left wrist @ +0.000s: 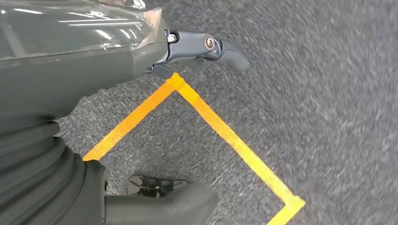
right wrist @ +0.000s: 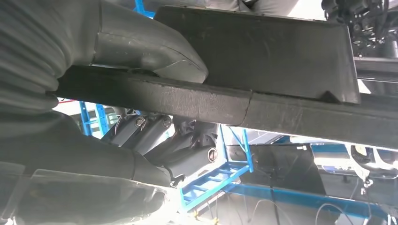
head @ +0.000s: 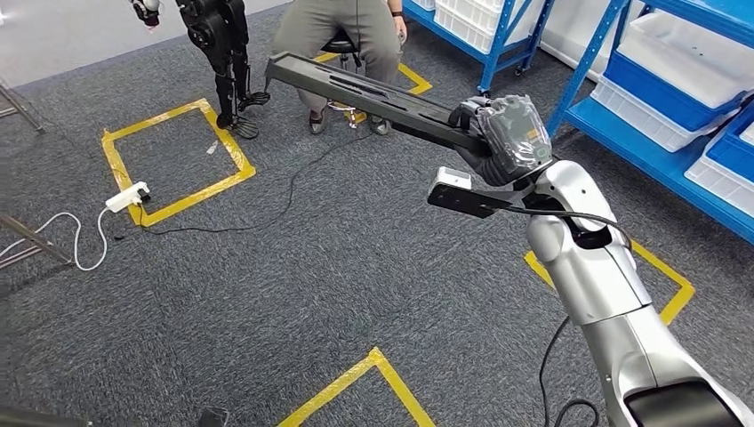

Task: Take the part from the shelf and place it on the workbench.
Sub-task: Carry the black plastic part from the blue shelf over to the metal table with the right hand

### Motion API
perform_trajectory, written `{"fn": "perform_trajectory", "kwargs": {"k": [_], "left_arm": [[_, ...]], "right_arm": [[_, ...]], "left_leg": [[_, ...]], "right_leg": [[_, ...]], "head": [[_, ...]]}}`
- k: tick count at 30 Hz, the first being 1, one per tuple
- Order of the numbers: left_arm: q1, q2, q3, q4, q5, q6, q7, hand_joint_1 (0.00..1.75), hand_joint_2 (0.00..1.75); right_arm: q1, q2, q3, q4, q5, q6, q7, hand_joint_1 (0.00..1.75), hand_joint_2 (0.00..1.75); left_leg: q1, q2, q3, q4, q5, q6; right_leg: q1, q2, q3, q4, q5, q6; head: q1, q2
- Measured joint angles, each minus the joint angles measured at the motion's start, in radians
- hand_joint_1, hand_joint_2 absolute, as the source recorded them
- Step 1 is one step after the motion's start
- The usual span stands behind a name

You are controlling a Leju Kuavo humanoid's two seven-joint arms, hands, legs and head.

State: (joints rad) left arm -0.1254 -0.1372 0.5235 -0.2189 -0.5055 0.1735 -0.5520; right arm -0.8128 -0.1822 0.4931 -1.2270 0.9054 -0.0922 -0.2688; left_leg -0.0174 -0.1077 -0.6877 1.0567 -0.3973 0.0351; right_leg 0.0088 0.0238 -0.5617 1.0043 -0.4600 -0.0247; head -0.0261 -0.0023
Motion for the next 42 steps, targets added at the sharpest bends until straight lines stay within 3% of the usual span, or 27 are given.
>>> {"fn": "perform_trajectory", "kwargs": {"k": [2, 4, 5, 6, 8, 9, 11, 13, 14, 16, 18, 20, 21, 22, 24, 26, 28, 29, 31, 33, 35, 36, 37, 39, 41, 42], "left_arm": [[-0.001, 0.000, 0.000, 0.000, 0.001, 0.002, -0.008, 0.00, 1.75], [-0.002, 0.000, 0.000, 0.000, 0.002, -0.004, -0.015, 0.00, 1.75], [-0.002, 0.000, 0.000, 0.000, 0.002, -0.007, -0.017, 0.00, 1.75], [-0.002, 0.000, 0.000, 0.000, 0.002, -0.009, -0.018, 0.00, 1.75], [-0.002, 0.000, 0.000, 0.000, 0.001, -0.011, -0.019, 0.00, 1.75], [-0.003, -0.002, 0.000, 0.000, 0.001, -0.011, -0.018, 0.00, 1.75], [-0.004, -0.005, 0.000, 0.000, -0.003, -0.008, -0.013, 0.00, 1.75], [-0.004, -0.005, 0.000, 0.000, -0.011, -0.006, -0.005, 0.00, 1.75], [-0.004, -0.004, 0.000, 0.000, -0.014, -0.005, -0.002, 0.00, 1.75], [-0.004, -0.002, 0.000, 0.000, -0.017, -0.004, 0.004, 0.00, 1.75], [-0.007, 0.000, 0.000, 0.000, -0.017, -0.003, 0.009, 0.00, 1.75], [-0.009, -0.001, 0.000, 0.000, -0.018, -0.003, 0.012, 0.00, 1.75], [-0.009, -0.001, 0.000, 0.000, -0.018, -0.002, 0.014, 0.00, 1.75], [-0.009, 0.000, 0.000, 0.000, -0.018, 0.000, 0.015, 0.00, 1.75], [-0.009, 0.000, 0.000, 0.000, -0.018, 0.004, 0.017, 0.00, 1.75], [-0.009, 0.000, 0.000, 0.000, -0.018, 0.005, 0.018, 0.00, 1.75], [-0.005, 0.001, 0.000, 0.000, -0.018, 0.004, 0.019, 0.00, 1.75], [-0.003, 0.002, 0.000, 0.000, -0.018, 0.004, 0.019, 0.00, 1.75], [0.001, 0.004, 0.000, 0.000, -0.018, 0.005, 0.020, 0.00, 1.75], [0.002, 0.005, 0.000, 0.000, -0.017, 0.006, 0.022, 0.00, 1.75], [0.003, 0.005, 0.000, 0.000, -0.017, 0.007, 0.023, 0.00, 1.75], [0.004, 0.004, 0.000, 0.000, -0.017, 0.007, 0.023, 0.00, 1.75], [0.004, 0.004, 0.000, 0.001, -0.017, 0.007, 0.024, 0.00, 1.75], [0.003, 0.005, 0.000, 0.001, -0.016, 0.007, 0.024, 0.00, 1.75], [0.002, 0.005, 0.000, 0.001, -0.016, 0.007, 0.023, 0.00, 1.75], [0.001, 0.005, 0.000, 0.001, -0.016, 0.007, 0.023, 0.00, 1.75]], "right_arm": [[0.001, -0.004, -0.002, -0.003, 0.001, 0.005, 0.000, 1.75, 1.75], [0.001, -0.006, -0.003, -0.004, 0.002, 0.009, 0.000, 1.75, 1.75], [0.002, -0.006, -0.003, -0.004, 0.003, 0.011, 0.000, 1.75, 1.75], [0.002, -0.006, -0.003, -0.004, 0.003, 0.013, 0.000, 1.75, 1.75], [0.002, -0.006, -0.003, -0.005, 0.004, 0.015, 0.000, 1.75, 1.75], [0.001, -0.007, -0.004, -0.007, 0.004, 0.015, 0.000, 1.75, 1.75], [-0.001, -0.011, -0.005, -0.012, 0.003, 0.015, 0.000, 1.75, 1.75], [-0.003, -0.013, -0.005, -0.015, 0.001, 0.016, 0.000, 1.75, 1.75], [-0.003, -0.014, -0.004, -0.016, 0.000, 0.016, 0.000, 1.75, 1.75], [-0.001, -0.018, -0.004, -0.016, -0.005, 0.015, -0.001, 1.75, 1.75], [0.004, -0.026, -0.005, -0.016, -0.009, 0.014, -0.002, 1.75, 1.75], [0.015, -0.032, -0.004, -0.014, -0.010, 0.014, -0.002, 1.75, 1.75], [0.019, -0.033, -0.004, -0.014, -0.010, 0.013, -0.002, 1.75, 1.75], [0.022, -0.033, -0.004, -0.014, -0.010, 0.013, -0.002, 1.75, 1.75], [0.022, -0.033, -0.003, -0.014, -0.010, 0.012, -0.002, 1.75, 1.75], [0.021, -0.033, -0.003, -0.014, -0.011, 0.012, -0.002, 1.75, 1.75], [0.020, -0.030, -0.001, -0.014, -0.011, 0.012, -0.002, 1.75, 1.75], [0.018, -0.029, 0.000, -0.014, -0.011, 0.012, -0.003, 1.75, 1.75], [0.014, -0.025, 0.003, -0.014, -0.013, 0.012, -0.004, 1.75, 1.75], [0.010, -0.025, 0.004, -0.011, -0.017, 0.011, -0.010, 1.75, 1.75], [0.009, -0.024, 0.007, -0.006, -0.019, 0.011, -0.013, 1.75, 1.75], [0.009, -0.024, 0.009, -0.003, -0.020, 0.011, -0.014, 1.75, 1.75], [0.009, -0.023, 0.010, -0.001, -0.020, 0.011, -0.014, 1.75, 1.75], [0.006, -0.022, 0.011, 0.000, -0.021, 0.011, -0.015, 1.75, 1.75], [0.000, -0.023, 0.010, 0.002, -0.021, 0.011, -0.015, 1.75, 1.75], [-0.003, -0.024, 0.010, 0.003, -0.022, 0.010, -0.015, 1.75, 1.75]], "left_leg": [[0.006, 0.072, -0.042, 0.090, -0.057, -0.017], [0.023, 0.097, -0.099, 0.206, -0.107, -0.037], [0.033, 0.102, -0.113, 0.232, -0.109, -0.046], [0.042, 0.108, -0.106, 0.220, -0.095, -0.056], [0.057, 0.138, -0.043, 0.105, -0.040, -0.074], [0.059, 0.158, -0.011, 0.048, -0.019, -0.078], [0.054, 0.175, 0.015, -0.005, -0.005, -0.066], [0.043, 0.149, 0.011, -0.005, -0.003, -0.040], [0.040, 0.137, 0.011, -0.008, -0.001, -0.030], [0.040, 0.113, 0.012, -0.014, 0.004, -0.012], [0.039, 0.088, 0.011, -0.016, 0.007, -0.002], [0.036, 0.058, 0.010, -0.016, 0.008, 0.001], [0.033, 0.042, 0.010, -0.016, 0.009, 0.002], [0.032, 0.027, 0.010, -0.016, 0.010, 0.003], [0.030, 0.000, 0.010, -0.015, 0.013, 0.001], [0.029, -0.021, 0.007, -0.016, 0.017, -0.006], [0.029, -0.041, 0.003, -0.021, 0.024, -0.017], [0.029, -0.041, 0.001, -0.022, 0.025, -0.021], [0.025, 0.003, -0.017, 0.011, 0.000, -0.028], [0.024, 0.071, -0.065, 0.120, -0.065, -0.034], [0.028, 0.098, -0.114, 0.233, -0.110, -0.041], [0.029, 0.103, -0.119, 0.246, -0.108, -0.043], [0.030, 0.108, -0.103, 0.222, -0.091, -0.044], [0.029, 0.144, -0.033, 0.099, -0.042, -0.044], [0.024, 0.172, 0.016, 0.008, -0.016, -0.033], [0.021, 0.172, 0.021, -0.006, -0.015, -0.027]], "right_leg": [[-0.004, -0.024, 0.006, -0.009, 0.004, -0.006], [-0.006, -0.050, 0.006, -0.008, 0.003, -0.007], [-0.009, -0.064, 0.006, -0.008, 0.002, -0.005], [-0.013, -0.077, 0.006, -0.007, -0.001, -0.001], [-0.019, -0.103, 0.007, 0.001, -0.010, 0.013], [-0.018, -0.113, 0.005, 0.008, -0.016, 0.023], [-0.010, -0.132, 0.005, 0.017, -0.027, 0.042], [-0.008, -0.152, 0.009, 0.015, -0.031, 0.056], [-0.010, -0.147, 0.008, 0.018, -0.035, 0.062], [-0.020, -0.097, -0.017, 0.073, -0.069, 0.064], [-0.024, -0.043, -0.079, 0.200, -0.124, 0.058], [-0.021, -0.029, -0.133, 0.297, -0.150, 0.058], [-0.019, -0.025, -0.136, 0.292, -0.140, 0.062], [-0.019, -0.019, -0.119, 0.248, -0.115, 0.065], [-0.018, 0.012, -0.059, 0.112, -0.056, 0.067], [-0.013, 0.034, -0.022, 0.036, -0.026, 0.058], [-0.007, 0.020, -0.014, 0.026, -0.019, 0.044], [-0.011, 0.009, -0.013, 0.023, -0.014, 0.038], [-0.020, -0.013, -0.009, 0.015, -0.006, 0.024], [-0.018, -0.034, -0.009, 0.013, -0.004, 0.016], [-0.013, -0.060, -0.010, 0.013, -0.005, 0.013], [-0.012, -0.073, -0.010, 0.013, -0.006, 0.012], [-0.012, -0.086, -0.010, 0.013, -0.007, 0.012], [-0.009, -0.109, -0.009, 0.015, -0.011, 0.014], [0.001, -0.130, -0.011, 0.018, -0.016, 0.021], [0.006, -0.140, -0.011, 0.019, -0.019, 0.025]], "head": [[-0.001, 0.000], [-0.001, 0.000], [-0.002, 0.000], [-0.002, 0.000], [-0.002, 0.000], [-0.003, 0.000], [0.002, 0.000], [0.008, 0.000], [0.008, 0.000], [0.010, 0.000], [0.011, 0.000], [0.012, 0.000], [0.012, 0.000], [0.012, 0.000], [0.012, 0.000], [0.012, 0.000], [0.012, 0.000], [0.011, 0.000], [0.008, 0.000], [0.005, 0.000], [0.004, 0.000], [0.004, 0.000], [0.004, 0.000], [0.003, 0.000], [0.006, 0.000], [0.008, 0.000]]}}
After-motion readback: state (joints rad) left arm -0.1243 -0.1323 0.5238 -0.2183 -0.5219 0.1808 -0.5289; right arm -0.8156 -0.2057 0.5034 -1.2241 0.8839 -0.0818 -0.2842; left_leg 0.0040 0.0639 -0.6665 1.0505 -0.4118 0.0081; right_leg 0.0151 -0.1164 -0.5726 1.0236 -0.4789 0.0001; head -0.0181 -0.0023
